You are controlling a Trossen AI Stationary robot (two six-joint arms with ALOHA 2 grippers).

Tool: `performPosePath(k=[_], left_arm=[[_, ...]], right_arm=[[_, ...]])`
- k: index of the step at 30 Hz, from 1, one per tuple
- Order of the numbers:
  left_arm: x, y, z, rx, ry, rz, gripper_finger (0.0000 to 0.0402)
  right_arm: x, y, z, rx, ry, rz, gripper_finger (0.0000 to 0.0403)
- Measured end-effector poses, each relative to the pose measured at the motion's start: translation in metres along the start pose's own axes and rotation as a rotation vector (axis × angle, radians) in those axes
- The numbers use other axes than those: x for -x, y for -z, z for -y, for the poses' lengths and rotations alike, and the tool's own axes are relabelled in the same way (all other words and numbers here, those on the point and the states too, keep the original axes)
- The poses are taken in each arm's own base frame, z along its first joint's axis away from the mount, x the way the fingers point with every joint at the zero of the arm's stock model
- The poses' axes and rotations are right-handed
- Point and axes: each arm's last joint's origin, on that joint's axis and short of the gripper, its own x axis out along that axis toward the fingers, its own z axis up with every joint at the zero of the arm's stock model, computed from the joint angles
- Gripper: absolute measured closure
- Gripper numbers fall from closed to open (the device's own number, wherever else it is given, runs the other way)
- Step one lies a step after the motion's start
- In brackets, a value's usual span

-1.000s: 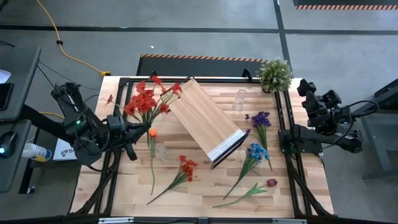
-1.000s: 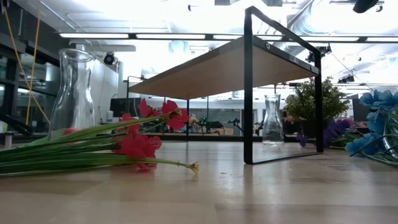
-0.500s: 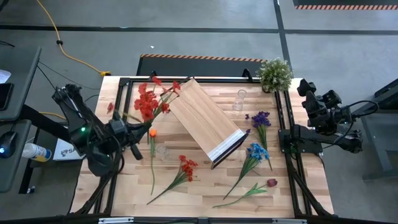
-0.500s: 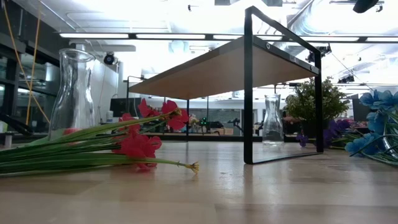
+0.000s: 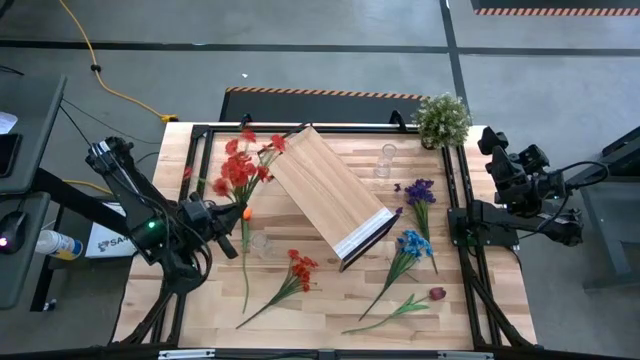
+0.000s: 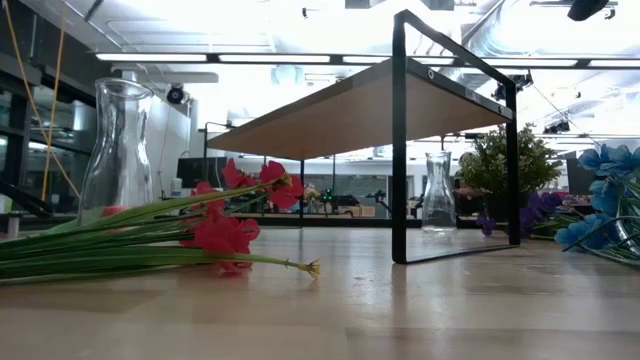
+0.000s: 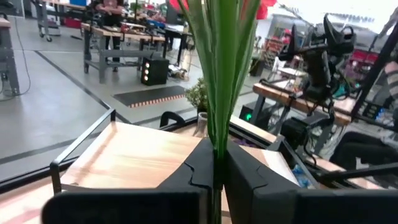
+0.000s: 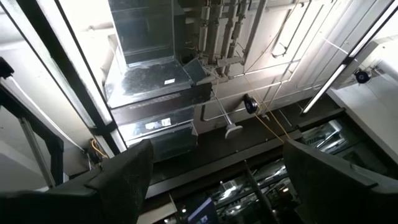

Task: Pick and place flowers into a vace then onto a shelf
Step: Put the top red flowers into the bottom transparent vase

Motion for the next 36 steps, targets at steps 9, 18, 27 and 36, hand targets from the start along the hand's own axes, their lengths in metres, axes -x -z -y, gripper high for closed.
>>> performPosePath(k=[9, 18, 27, 36], left_arm=[[-0.001, 0.019, -0.003, 0.054, -0.008, 0.028, 0.0324], [-0.004, 0.033, -0.005, 0.078, -0.021, 0.030, 0.0351], [-0.021, 0.046, 0.003, 0.054, -0.100, 0.052, 0.0320], [-0.024, 0.053, 0.007, 0.030, -0.110, 0.054, 0.0347]], right_arm=[[0.000, 0.000, 0.000, -0.007, 0.007, 0.003, 0.0059], [0.000, 0.000, 0.000, -0.006, 0.007, 0.002, 0.0059], [0.000, 0.000, 0.000, -0.006, 0.004, 0.002, 0.0059], [0.000, 0.000, 0.000, -0.005, 0.003, 0.001, 0.0059]])
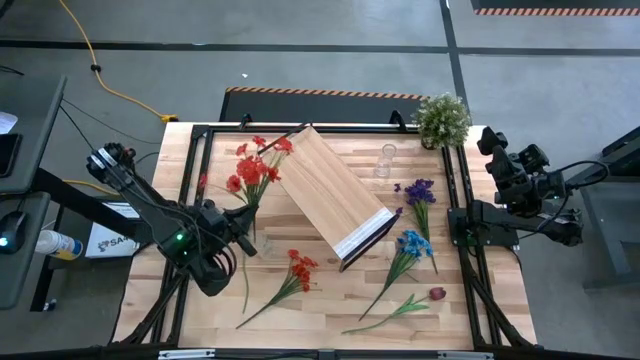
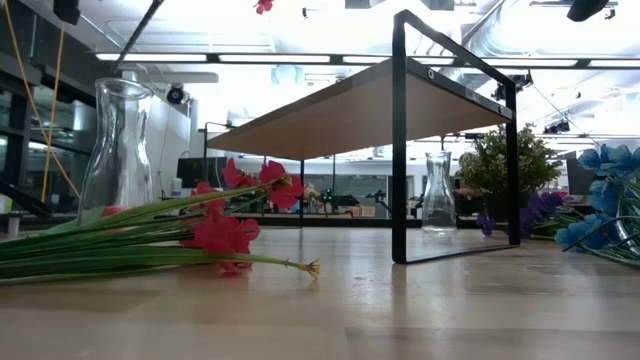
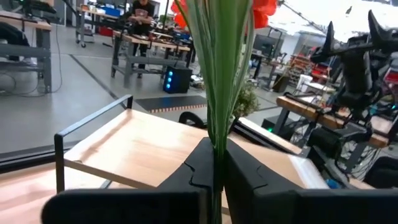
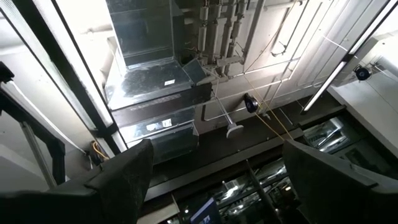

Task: Pick and place flowers into a vace then onto a shelf
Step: Put the top red flowers into the bottom transparent vase

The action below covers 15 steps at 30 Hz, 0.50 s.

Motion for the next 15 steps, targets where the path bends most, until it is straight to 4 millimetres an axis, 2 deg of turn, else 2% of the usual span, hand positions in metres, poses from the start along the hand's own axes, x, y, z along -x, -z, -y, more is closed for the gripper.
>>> performPosePath(k=[8, 15], left_arm=[[-0.012, 0.007, 0.003, -0.010, -0.054, 0.019, 0.0324], [-0.013, 0.014, 0.008, -0.016, -0.055, 0.019, 0.0319]], right_arm=[[0.000, 0.000, 0.000, -0.003, -0.001, 0.000, 0.0059], [0.000, 0.000, 0.000, -0.001, 0.000, 0.000, 0.0059]])
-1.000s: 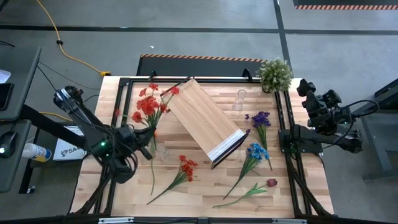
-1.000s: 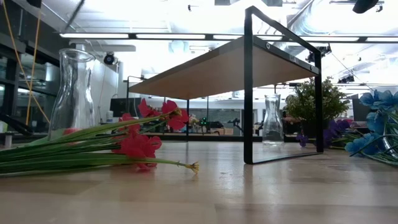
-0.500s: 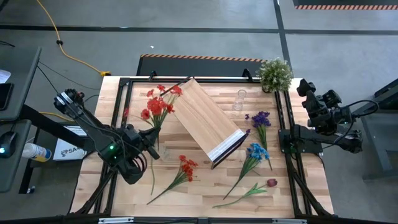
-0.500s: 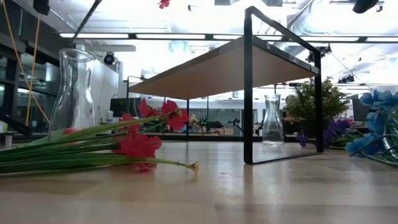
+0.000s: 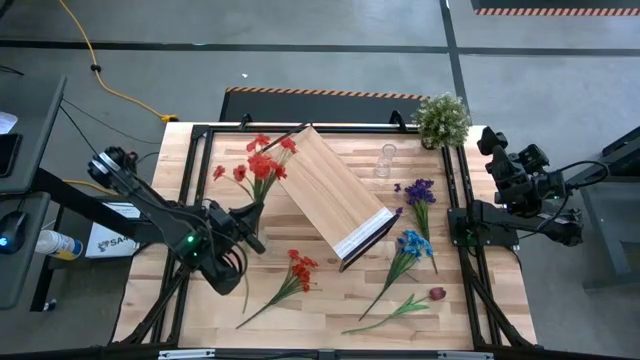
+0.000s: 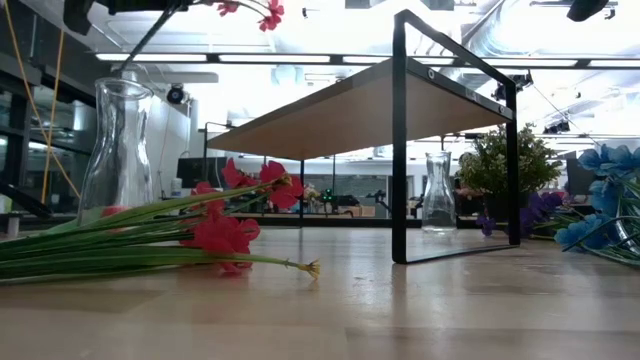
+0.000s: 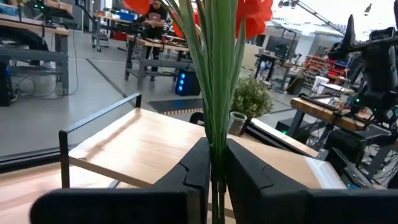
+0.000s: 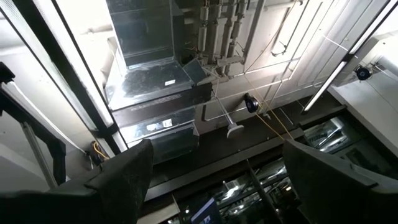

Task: Pick and place flowers into a vace then onto a shelf
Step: Put the top red flowers into the bottom transparent vase

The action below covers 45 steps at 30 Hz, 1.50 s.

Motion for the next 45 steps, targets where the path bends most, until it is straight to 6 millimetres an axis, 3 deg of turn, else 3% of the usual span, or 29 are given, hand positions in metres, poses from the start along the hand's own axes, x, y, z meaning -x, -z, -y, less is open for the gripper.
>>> performPosePath(k=[14, 38, 45], left_arm=[[0.000, 0.016, 0.006, -0.014, 0.000, -0.002, 0.0319], [-0.021, 0.012, 0.007, 0.021, -0.085, 0.023, 0.0319], [-0.024, 0.011, 0.007, 0.010, -0.095, 0.026, 0.0352]], right_arm=[[0.000, 0.000, 0.000, -0.001, 0.000, 0.000, 0.0059], [0.000, 0.000, 0.001, 0.009, 0.024, 0.008, 0.0059], [0.000, 0.000, 0.001, 0.009, 0.029, 0.010, 0.0059]])
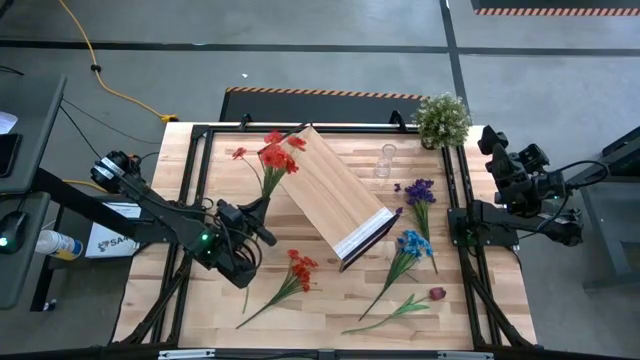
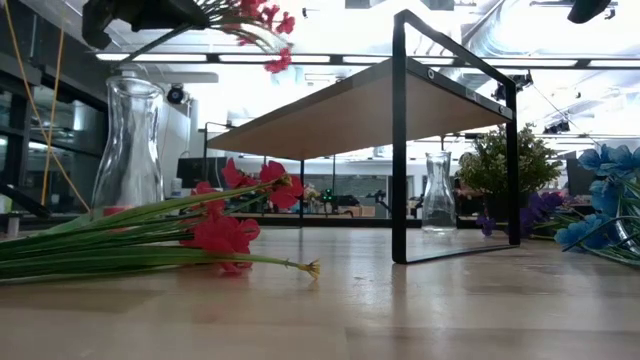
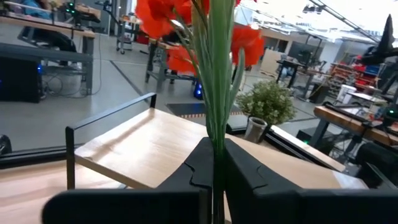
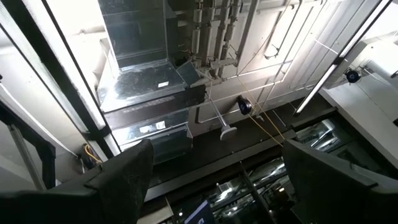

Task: Pick and place flowers into a vace then onto a shelf
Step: Put the top red flowers into the bottom transparent vase

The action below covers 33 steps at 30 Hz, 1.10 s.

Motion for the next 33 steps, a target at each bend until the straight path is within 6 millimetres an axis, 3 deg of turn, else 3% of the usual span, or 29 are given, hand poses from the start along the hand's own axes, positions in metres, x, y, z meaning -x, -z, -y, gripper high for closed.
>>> performPosePath(k=[4, 10, 17, 33], left_arm=[[0.000, 0.000, 0.000, -0.001, -0.001, 0.000, 0.0355], [0.000, 0.000, 0.000, 0.003, 0.000, 0.000, 0.0321], [0.000, -0.001, 0.003, 0.013, 0.001, 0.000, 0.0358], [0.000, -0.012, 0.000, 0.049, 0.001, 0.000, 0.0358]], right_arm=[[0.000, 0.000, 0.000, 0.000, 0.000, 0.000, 0.0059], [0.000, 0.000, 0.000, 0.000, 0.000, 0.000, 0.0059], [0.000, 0.000, 0.000, 0.000, 0.001, 0.000, 0.0059], [0.000, 0.000, 0.000, -0.028, 0.013, 0.000, 0.0059]])
